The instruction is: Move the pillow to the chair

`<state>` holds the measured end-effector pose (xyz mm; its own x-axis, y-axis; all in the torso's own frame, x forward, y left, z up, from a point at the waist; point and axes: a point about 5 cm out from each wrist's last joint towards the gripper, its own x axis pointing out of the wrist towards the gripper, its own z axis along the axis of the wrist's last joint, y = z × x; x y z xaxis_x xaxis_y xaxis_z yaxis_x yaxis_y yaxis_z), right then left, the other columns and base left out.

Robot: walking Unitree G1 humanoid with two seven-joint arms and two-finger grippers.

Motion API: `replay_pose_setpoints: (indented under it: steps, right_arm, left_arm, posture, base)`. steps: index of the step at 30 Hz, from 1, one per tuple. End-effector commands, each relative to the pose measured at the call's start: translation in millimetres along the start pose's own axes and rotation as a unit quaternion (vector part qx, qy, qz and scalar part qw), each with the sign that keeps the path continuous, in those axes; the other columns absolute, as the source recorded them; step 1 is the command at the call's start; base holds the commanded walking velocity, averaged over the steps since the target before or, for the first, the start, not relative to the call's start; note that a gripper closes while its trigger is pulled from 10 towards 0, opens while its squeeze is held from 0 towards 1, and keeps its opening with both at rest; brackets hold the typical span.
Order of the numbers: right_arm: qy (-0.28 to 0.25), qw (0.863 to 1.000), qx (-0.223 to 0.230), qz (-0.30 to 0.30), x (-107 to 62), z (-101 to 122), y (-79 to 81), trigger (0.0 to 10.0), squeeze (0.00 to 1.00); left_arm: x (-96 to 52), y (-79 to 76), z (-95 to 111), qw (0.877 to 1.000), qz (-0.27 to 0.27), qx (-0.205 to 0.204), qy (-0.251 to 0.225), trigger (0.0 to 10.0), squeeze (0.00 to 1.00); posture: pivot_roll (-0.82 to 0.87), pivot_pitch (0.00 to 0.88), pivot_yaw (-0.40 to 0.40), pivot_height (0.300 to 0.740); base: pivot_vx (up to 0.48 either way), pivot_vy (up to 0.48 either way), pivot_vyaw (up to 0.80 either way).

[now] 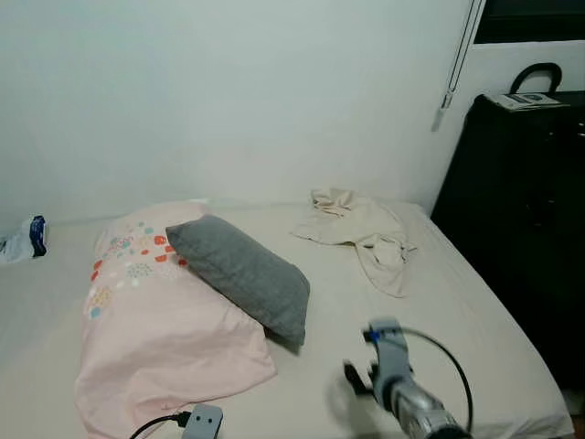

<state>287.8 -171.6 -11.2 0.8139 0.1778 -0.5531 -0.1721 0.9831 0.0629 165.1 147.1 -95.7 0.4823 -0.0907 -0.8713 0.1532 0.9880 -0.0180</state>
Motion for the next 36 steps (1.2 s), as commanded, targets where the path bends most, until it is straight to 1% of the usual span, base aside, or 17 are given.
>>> replay_pose_setpoints:
  steps: [1, 2, 3, 4, 8, 9, 11, 13, 15, 22, 23, 24, 25, 26, 27, 29, 36]
  right_arm:
    - [-0.019, 1.000, 0.007, 0.009, 1.9, 8.2, 2.5, 10.0, 0.00]
    - [-0.019, 1.000, 0.007, 0.009, 1.9, 8.2, 2.5, 10.0, 0.00]
    - [-0.049, 0.998, 0.000, 0.029, 5.8, 27.9, 5.9, 10.0, 0.00]
    - [-0.060, 0.997, -0.019, 0.039, 7.9, 37.6, 9.5, 10.0, 0.00]
    - [-0.084, 0.994, -0.041, 0.055, 10.7, 53.4, 16.6, 10.0, 0.00]
    - [-0.095, 0.993, -0.036, 0.058, 11.8, 61.0, 18.7, 10.0, 0.00]
    - [-0.113, 0.991, -0.001, 0.067, 13.5, 74.6, 20.8, 10.0, 0.00]
    - [-0.118, 0.990, 0.011, 0.071, 13.9, 79.1, 21.3, 10.0, 0.00]
    - [-0.121, 0.989, 0.018, 0.081, 14.7, 86.3, 22.7, 10.0, 0.00]
    - [-0.105, 0.991, -0.025, 0.084, 14.2, 81.7, 21.0, 10.0, 0.00]
    - [-0.105, 0.991, -0.025, 0.084, 14.2, 81.7, 21.0, 10.0, 0.00]
    - [-0.095, 0.991, -0.045, 0.083, 14.2, 78.0, 21.1, 10.0, 0.00]
    - [-0.095, 0.991, -0.045, 0.083, 14.2, 78.0, 21.1, 10.0, 0.00]
    - [-0.086, 0.991, -0.068, 0.083, 14.2, 73.6, 22.0, 10.0, 0.00]
    - [-0.086, 0.991, -0.068, 0.083, 14.2, 73.6, 22.0, 10.0, 0.00]
    - [-0.076, 0.989, -0.094, 0.083, 14.0, 68.8, 22.7, 10.0, 0.00]
    - [-0.089, 0.988, -0.099, 0.077, 13.2, 75.4, 18.9, 10.0, 0.00]
  left_arm:
    - [-0.5, 2.8, -2.1, 1.000, 0.005, 0.002, 0.004, 10.0, 0.00]
    - [-0.5, 2.8, -2.1, 1.000, 0.005, 0.002, 0.004, 10.0, 0.00]
    - [-0.6, 3.0, -2.4, 1.000, 0.007, 0.001, 0.003, 10.0, 0.00]
    - [-0.6, 3.6, -2.5, 1.000, 0.009, 0.001, 0.003, 10.0, 0.00]
    - [-0.9, 5.4, -2.9, 1.000, 0.016, 0.000, 0.002, 10.0, 0.00]
    - [-0.8, 7.5, -0.8, 1.000, 0.023, -0.005, -0.002, 10.0, 0.00]
    - [-0.6, 13.0, 8.1, 0.999, 0.040, -0.022, -0.019, 10.0, 0.00]
    - [-0.5, 15.4, 12.4, 0.998, 0.047, -0.031, -0.027, 10.0, 0.00]
    - [-0.5, 23.9, 30.5, 0.995, 0.067, -0.056, -0.057, 10.0, 0.00]
    - [-2.1, 35.3, 51.7, 0.988, 0.090, -0.081, -0.093, 10.0, 0.00]
    - [-2.1, 35.3, 51.7, 0.988, 0.090, -0.081, -0.093, 10.0, 0.00]
    - [-2.1, 35.1, 52.9, 0.988, 0.089, -0.081, -0.095, 10.0, 0.00]
    - [-2.1, 35.1, 52.9, 0.988, 0.089, -0.081, -0.095, 10.0, 0.00]
    - [-1.9, 34.0, 53.6, 0.988, 0.086, -0.079, -0.096, 10.0, 0.00]
    - [-1.9, 34.0, 53.6, 0.988, 0.086, -0.079, -0.096, 10.0, 0.00]
    - [-1.5, 31.5, 53.9, 0.989, 0.081, -0.077, -0.098, 10.0, 0.00]
    - [-1.0, 26.7, 49.9, 0.990, 0.070, -0.075, -0.098, 10.0, 0.00]
  posture:
    - [-0.07, 0.000, 0.002, 0.740]
    - [-0.07, 0.000, 0.002, 0.740]
    - [-0.07, 0.000, 0.001, 0.740]
    - [-0.07, 0.000, 0.001, 0.740]
    - [-0.07, 0.000, 0.004, 0.740]
    - [-0.07, 0.000, 0.005, 0.740]
    - [-0.06, 0.000, 0.007, 0.740]
    - [-0.06, 0.000, 0.007, 0.740]
    - [-0.06, 0.000, 0.008, 0.725]
    - [-0.07, 0.000, 0.011, 0.685]
    - [-0.07, 0.000, 0.011, 0.685]
    - [-0.07, 0.000, 0.013, 0.680]
    - [-0.07, 0.000, 0.013, 0.680]
    - [-0.08, 0.000, 0.014, 0.675]
    - [-0.08, 0.000, 0.014, 0.675]
    - [-0.08, 0.000, 0.015, 0.665]
    - [-0.09, 0.000, 0.017, 0.640]
  base:
    - [0.000, 0.000, 0.00]
    - [0.000, 0.000, 0.00]
    - [0.000, 0.000, 0.00]
    - [0.000, 0.000, 0.00]
    - [0.000, 0.000, 0.00]
    - [0.000, 0.000, 0.00]
    - [0.000, 0.000, 0.00]
    - [0.000, 0.000, 0.00]
    - [0.000, 0.000, 0.00]
    - [0.000, 0.000, 0.00]
    - [0.000, 0.000, 0.00]
    - [0.000, 0.000, 0.00]
    - [0.000, 0.000, 0.00]
    - [0.000, 0.000, 0.00]
    - [0.000, 0.000, 0.00]
    - [0.000, 0.000, 0.00]
    - [0.000, 0.000, 0.00]
